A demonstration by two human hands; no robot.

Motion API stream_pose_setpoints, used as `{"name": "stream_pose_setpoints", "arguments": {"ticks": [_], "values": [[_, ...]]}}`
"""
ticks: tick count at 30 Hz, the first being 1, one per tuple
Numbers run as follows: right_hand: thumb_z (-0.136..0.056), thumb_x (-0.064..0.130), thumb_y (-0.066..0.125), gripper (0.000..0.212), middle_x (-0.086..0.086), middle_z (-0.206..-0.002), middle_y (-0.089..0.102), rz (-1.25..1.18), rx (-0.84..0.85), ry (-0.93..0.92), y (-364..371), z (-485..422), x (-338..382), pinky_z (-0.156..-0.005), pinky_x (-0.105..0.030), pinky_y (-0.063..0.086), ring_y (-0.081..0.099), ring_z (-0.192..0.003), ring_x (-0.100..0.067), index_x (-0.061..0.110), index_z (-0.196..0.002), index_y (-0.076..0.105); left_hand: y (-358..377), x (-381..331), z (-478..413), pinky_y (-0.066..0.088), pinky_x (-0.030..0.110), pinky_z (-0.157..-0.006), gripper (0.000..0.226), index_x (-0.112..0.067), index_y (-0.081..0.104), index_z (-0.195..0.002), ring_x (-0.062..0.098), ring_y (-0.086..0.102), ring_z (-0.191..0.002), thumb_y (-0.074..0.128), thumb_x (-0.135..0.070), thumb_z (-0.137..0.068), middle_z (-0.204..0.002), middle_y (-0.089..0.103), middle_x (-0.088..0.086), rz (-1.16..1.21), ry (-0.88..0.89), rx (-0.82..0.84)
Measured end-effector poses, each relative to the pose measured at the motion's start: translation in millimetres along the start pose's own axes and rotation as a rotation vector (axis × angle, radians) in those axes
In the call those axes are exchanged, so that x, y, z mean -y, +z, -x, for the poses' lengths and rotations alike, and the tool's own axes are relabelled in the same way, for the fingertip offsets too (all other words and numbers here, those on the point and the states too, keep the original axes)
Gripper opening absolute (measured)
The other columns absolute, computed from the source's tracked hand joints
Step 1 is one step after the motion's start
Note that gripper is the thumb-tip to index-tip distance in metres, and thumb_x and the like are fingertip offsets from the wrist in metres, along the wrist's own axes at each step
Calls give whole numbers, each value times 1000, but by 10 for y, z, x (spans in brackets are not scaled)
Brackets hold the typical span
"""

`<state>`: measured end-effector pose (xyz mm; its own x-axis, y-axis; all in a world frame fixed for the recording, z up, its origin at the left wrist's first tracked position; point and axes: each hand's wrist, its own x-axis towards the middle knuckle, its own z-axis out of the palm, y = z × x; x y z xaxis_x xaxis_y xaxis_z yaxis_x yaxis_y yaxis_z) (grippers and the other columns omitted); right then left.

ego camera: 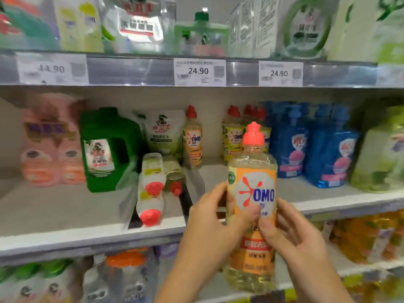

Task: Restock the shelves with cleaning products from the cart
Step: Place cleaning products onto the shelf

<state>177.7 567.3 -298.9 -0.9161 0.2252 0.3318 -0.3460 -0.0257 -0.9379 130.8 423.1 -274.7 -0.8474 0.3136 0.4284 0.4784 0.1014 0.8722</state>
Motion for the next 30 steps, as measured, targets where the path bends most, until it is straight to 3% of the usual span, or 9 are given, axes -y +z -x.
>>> {"name": "stream_pose_setpoints", "arguments": {"ticks": [2, 6, 9, 12, 17, 19, 24, 27, 30], "values": [[-42, 66, 85, 63, 13, -104, 73, 25, 13, 1, 4, -250, -47, -68, -17, 56, 69, -95, -3, 55, -101, 66, -30, 64, -263, 54, 21, -81, 38, -46, 58, -108, -6, 62, -96, 68, -54, -72, -103, 67, -25, -42, 32, 0], [-56, 45, 76, 45, 24, -99, 71, 33, 37, -40, -20, -668, -126, -66, -8, 52, 66, -93, 5, 63, -95, 64, -52, 177, -662, 50, 10, -73, 37, -40, 56, -106, -8, 63, -89, 76, -40, -75, -97, 67, -27, -85, 66, -25], [-61, 40, 74, 45, 25, -104, 70, 46, 102, -66, -32, -939, -153, -69, -6, 49, 65, -96, 7, 60, -101, 64, -98, 233, -920, 54, 19, -77, 38, -39, 55, -105, -9, 63, -88, 78, -40, -74, -97, 68, -25, -135, 35, -54], [-67, 30, 73, 47, 24, -104, 70, 44, 171, -45, -59, -1230, -254, -70, -7, 50, 65, -96, 6, 41, -111, 63, -131, 288, -1147, 55, 31, -83, 45, -39, 52, -107, -3, 63, -94, 77, -48, -71, -100, 69, -18, -236, -20, -92], [-83, -10, 63, 57, 14, -107, 71, 127, 331, 38, 8, -1567, -421, -75, -14, 52, 66, -100, -1, 28, -123, 49, -170, 378, -1403, 47, 42, -99, 78, -43, 35, -131, 17, 52, -121, 81, -43, -68, -128, 56, -7, -378, -171, -95], [-84, -8, 64, 55, 15, -108, 69, 144, 358, 49, 21, -1657, -474, -75, -14, 52, 66, -98, -1, 29, -121, 48, -207, 382, -1449, 49, 42, -96, 78, -44, 34, -129, 17, 56, -116, 81, -45, -67, -125, 58, -9, -447, -195, -119], [-89, 9, 64, 48, 41, -100, 58, 250, 513, 16, 98, -1854, -562, -72, -3, 46, 57, -92, 22, 41, -113, 38, -287, 375, -1555, 51, 42, -92, 79, -37, 32, -132, 18, 60, -109, 81, -41, -69, -119, 62, -9, -590, -243, -102], [-91, 13, 61, 44, 32, -114, 50, 302, 594, -8, 210, -2014, -611, -78, -3, 45, 53, -97, 24, 41, -112, 33, -373, 416, -1626, 50, 42, -93, 76, -28, 34, -132, 19, 60, -108, 81, -35, -72, -118, 63, -5, -597, -252, -139], [-95, 6, 55, 44, 14, -121, 50, 345, 646, -45, 306, -2179, -645, -90, -13, 48, 53, -106, 14, 36, -114, 29, -420, 472, -1733, 50, 42, -94, 68, -20, 39, -129, 18, 60, -109, 80, -28, -75, -118, 62, -1, -589, -240, -140]]}}
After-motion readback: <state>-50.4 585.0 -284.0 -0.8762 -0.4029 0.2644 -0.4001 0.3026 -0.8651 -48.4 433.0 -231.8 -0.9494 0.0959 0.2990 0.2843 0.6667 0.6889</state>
